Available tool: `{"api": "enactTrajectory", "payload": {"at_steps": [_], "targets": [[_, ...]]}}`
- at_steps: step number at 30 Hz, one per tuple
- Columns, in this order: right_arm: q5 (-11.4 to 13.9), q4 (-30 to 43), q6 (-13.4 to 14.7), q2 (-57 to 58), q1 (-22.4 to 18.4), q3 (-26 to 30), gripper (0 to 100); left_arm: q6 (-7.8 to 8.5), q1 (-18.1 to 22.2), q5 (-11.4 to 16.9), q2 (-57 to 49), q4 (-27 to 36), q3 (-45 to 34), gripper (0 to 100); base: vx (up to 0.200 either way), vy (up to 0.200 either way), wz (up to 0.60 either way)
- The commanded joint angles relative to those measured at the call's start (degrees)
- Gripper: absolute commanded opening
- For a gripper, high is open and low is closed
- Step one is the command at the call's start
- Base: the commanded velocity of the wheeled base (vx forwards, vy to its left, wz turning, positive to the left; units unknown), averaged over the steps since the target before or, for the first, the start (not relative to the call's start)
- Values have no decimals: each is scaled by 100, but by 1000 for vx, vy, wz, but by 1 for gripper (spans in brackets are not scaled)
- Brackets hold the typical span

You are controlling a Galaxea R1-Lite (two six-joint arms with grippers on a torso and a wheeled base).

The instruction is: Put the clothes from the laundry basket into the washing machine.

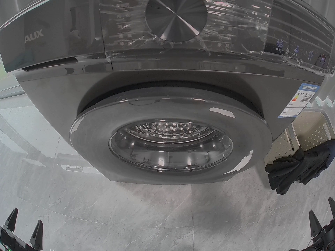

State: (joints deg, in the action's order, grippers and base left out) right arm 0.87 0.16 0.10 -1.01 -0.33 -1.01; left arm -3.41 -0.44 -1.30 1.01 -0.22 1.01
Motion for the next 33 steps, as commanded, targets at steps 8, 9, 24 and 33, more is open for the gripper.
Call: {"api": "enactTrajectory", "payload": {"at_steps": [8, 9, 24, 33], "targets": [[1, 2, -1, 92, -2, 101, 100, -1, 0, -1, -66, -4, -101, 100, 0, 0, 0], [1, 2, -1, 92, -2, 101, 100, -1, 0, -1, -66, -4, -101, 100, 0, 0, 0], [1, -7, -1, 92, -2, 101, 100, 7, 0, -10, -75, -4, -101, 100, 40, 0, 0], [-7, -7, -1, 92, -11, 101, 100, 7, 0, -10, -75, -4, -101, 100, -44, 0, 0]]}}
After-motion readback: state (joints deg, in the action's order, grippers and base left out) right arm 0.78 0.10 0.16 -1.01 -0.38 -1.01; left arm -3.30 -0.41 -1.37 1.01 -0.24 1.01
